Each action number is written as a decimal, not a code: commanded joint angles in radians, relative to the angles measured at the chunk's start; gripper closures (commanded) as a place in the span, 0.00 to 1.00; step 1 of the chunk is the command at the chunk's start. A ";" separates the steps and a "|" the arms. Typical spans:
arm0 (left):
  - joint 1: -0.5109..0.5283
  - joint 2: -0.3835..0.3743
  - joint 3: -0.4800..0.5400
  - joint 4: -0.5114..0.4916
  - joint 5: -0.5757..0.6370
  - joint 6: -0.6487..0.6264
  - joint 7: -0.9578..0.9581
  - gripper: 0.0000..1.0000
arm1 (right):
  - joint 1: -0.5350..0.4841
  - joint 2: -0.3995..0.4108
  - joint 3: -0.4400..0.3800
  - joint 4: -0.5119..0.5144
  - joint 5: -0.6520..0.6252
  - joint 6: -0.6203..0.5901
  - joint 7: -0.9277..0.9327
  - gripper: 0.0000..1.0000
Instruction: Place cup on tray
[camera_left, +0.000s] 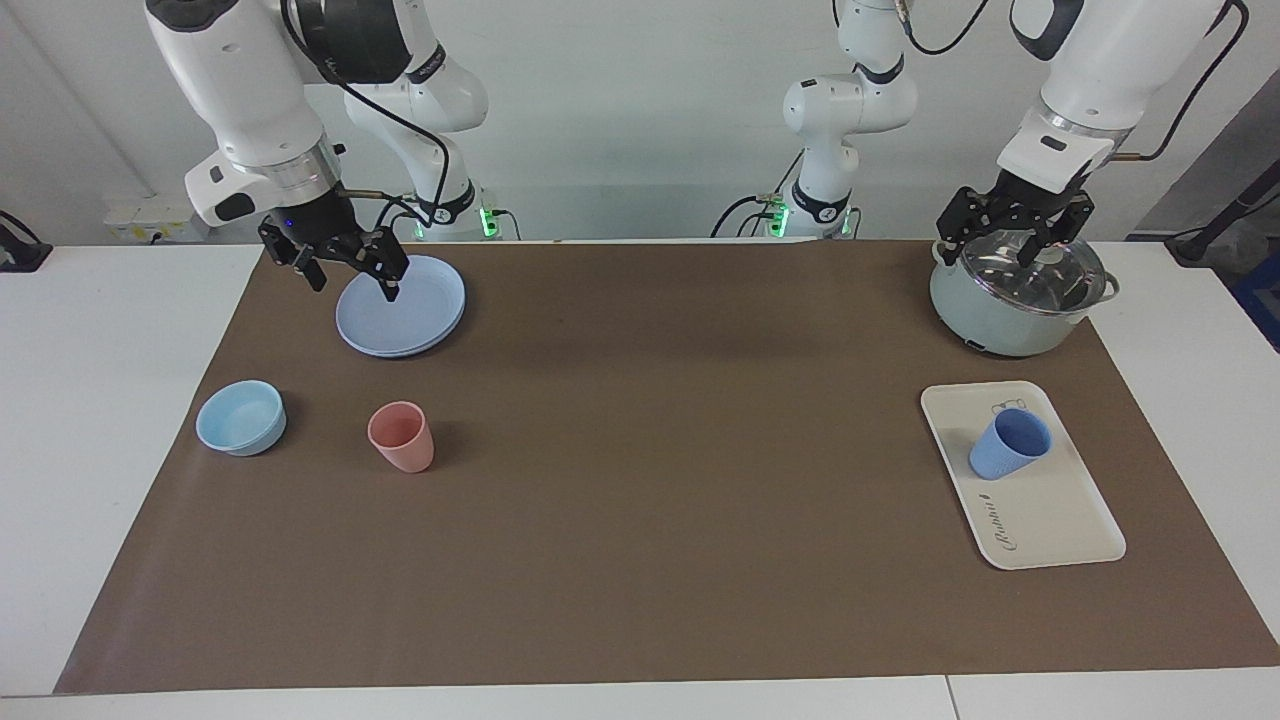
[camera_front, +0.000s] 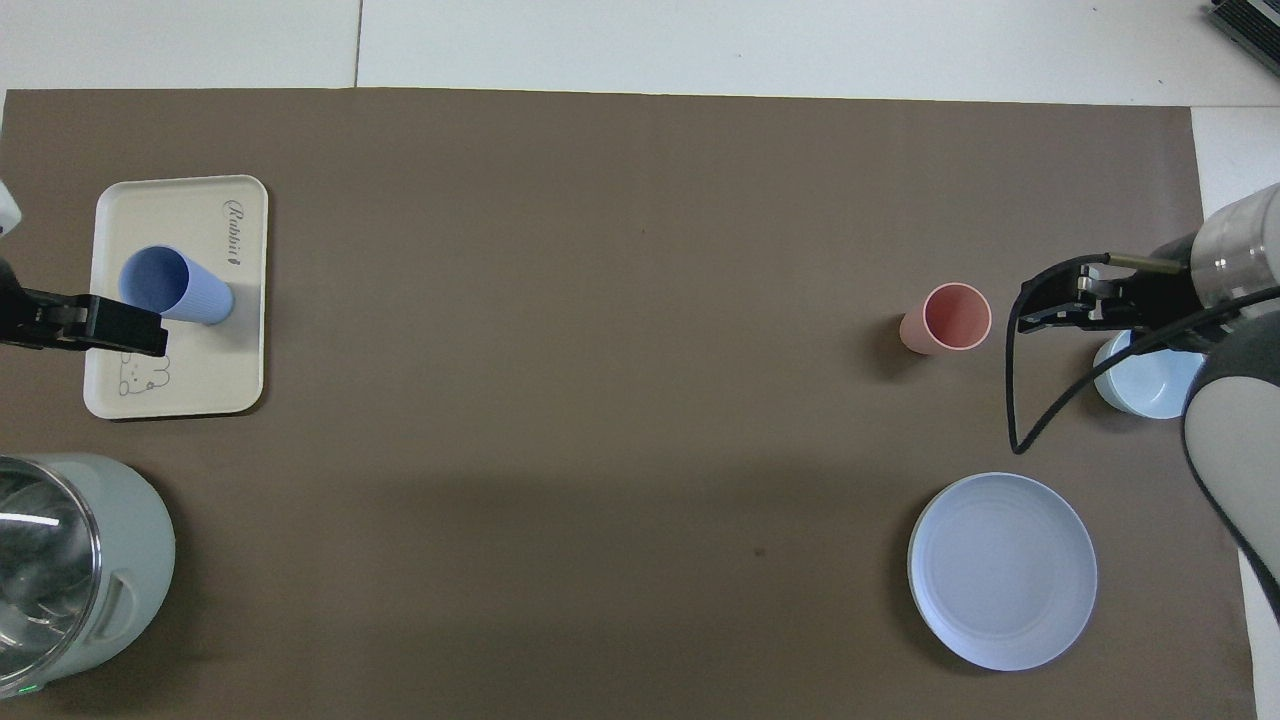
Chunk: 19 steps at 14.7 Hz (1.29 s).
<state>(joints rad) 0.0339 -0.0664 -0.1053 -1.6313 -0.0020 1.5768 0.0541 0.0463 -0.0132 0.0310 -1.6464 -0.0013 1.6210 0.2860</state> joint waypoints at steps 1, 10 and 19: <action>-0.008 -0.030 0.003 -0.036 0.008 0.006 -0.016 0.00 | -0.009 0.004 0.006 0.037 -0.025 -0.071 -0.033 0.00; 0.000 -0.033 0.001 -0.033 0.007 -0.018 -0.007 0.00 | -0.020 -0.010 -0.002 0.023 -0.011 -0.092 -0.103 0.00; -0.006 -0.032 0.001 -0.030 0.008 -0.024 -0.007 0.00 | -0.019 -0.014 -0.005 0.036 -0.013 -0.069 -0.123 0.00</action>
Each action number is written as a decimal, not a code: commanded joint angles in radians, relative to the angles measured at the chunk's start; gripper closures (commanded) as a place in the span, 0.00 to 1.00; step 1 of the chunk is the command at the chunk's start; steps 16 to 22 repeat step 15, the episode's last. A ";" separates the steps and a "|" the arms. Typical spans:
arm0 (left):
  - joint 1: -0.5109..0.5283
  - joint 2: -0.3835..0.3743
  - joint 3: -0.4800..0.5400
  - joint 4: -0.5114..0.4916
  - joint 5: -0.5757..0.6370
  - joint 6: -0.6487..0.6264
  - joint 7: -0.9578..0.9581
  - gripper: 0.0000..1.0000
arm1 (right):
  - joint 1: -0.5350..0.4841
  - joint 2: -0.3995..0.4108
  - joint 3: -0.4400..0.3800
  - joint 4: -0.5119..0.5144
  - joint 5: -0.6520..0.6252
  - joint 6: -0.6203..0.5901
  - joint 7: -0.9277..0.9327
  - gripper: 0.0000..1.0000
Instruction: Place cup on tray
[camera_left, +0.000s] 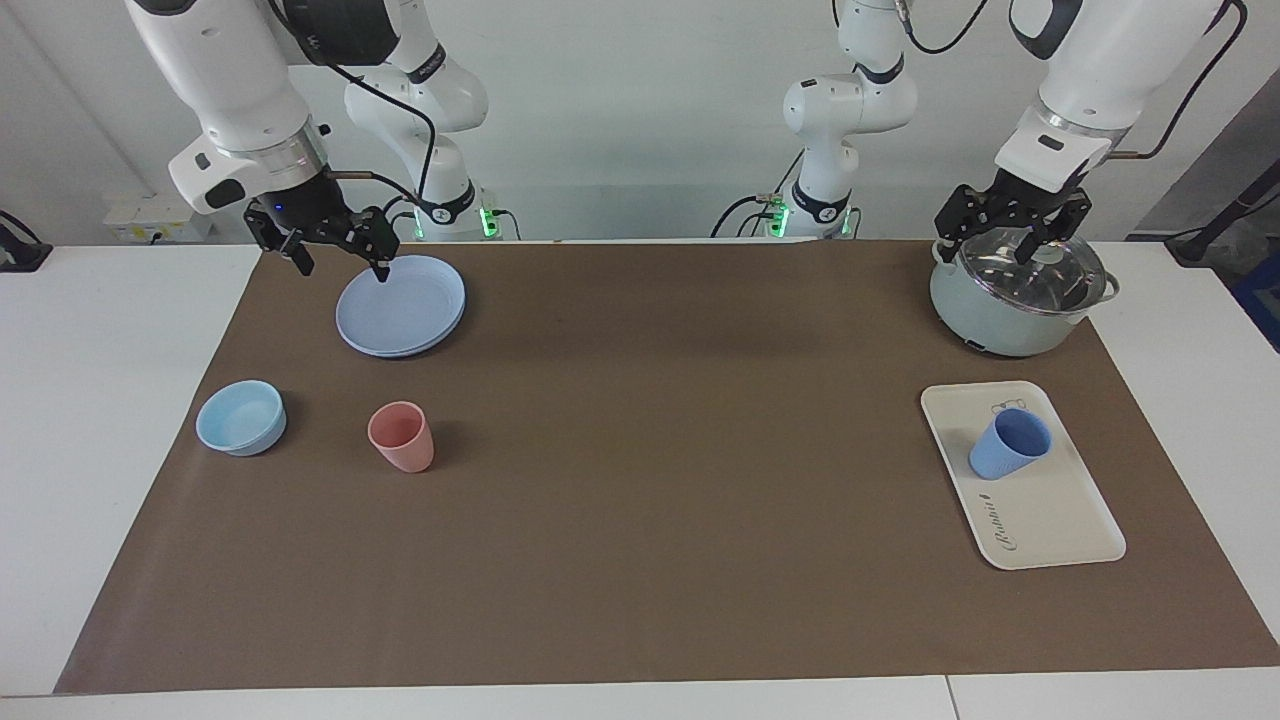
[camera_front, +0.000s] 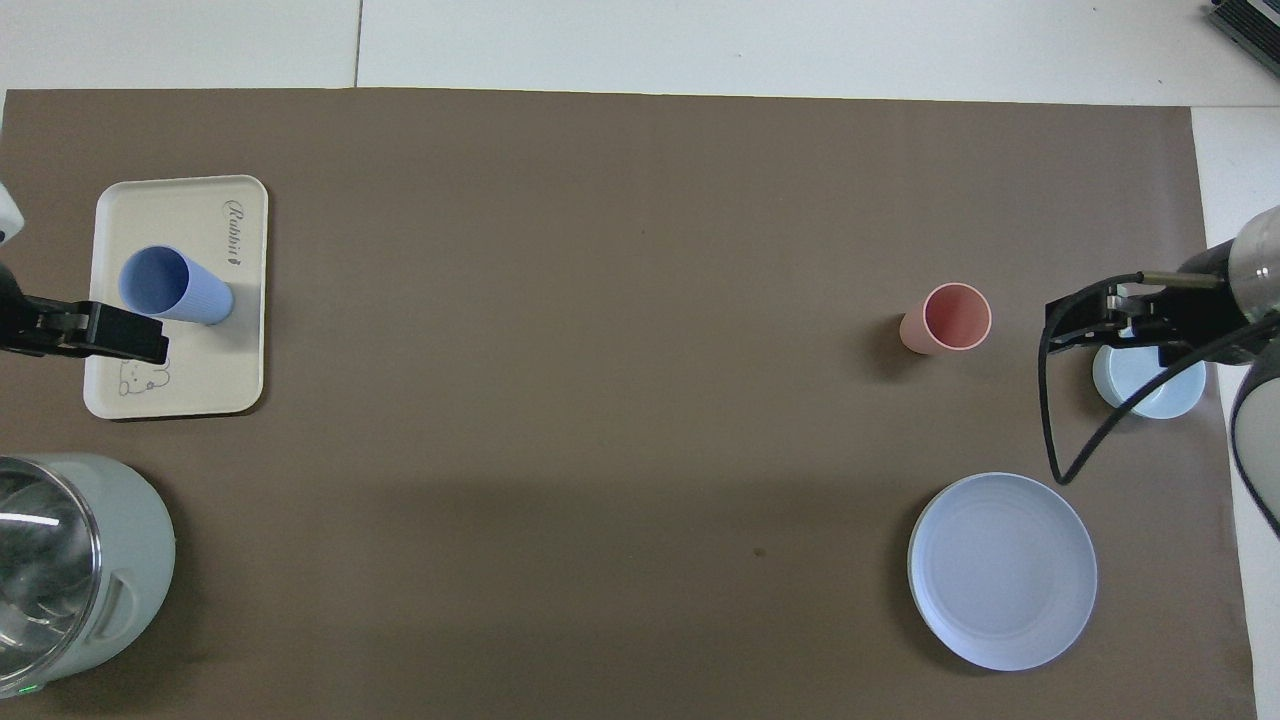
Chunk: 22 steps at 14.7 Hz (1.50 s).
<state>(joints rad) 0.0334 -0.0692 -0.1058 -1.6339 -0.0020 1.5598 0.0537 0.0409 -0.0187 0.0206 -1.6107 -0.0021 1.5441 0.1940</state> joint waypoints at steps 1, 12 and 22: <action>-0.006 -0.029 0.002 -0.027 0.008 -0.006 -0.006 0.00 | -0.013 -0.009 0.006 -0.002 -0.012 0.008 -0.031 0.00; -0.006 0.026 0.001 0.028 0.011 -0.014 -0.006 0.00 | -0.015 -0.018 0.004 -0.018 -0.012 0.010 -0.028 0.00; -0.003 0.025 0.002 0.022 0.008 -0.004 -0.003 0.00 | -0.013 -0.020 0.002 -0.026 -0.012 0.010 -0.027 0.00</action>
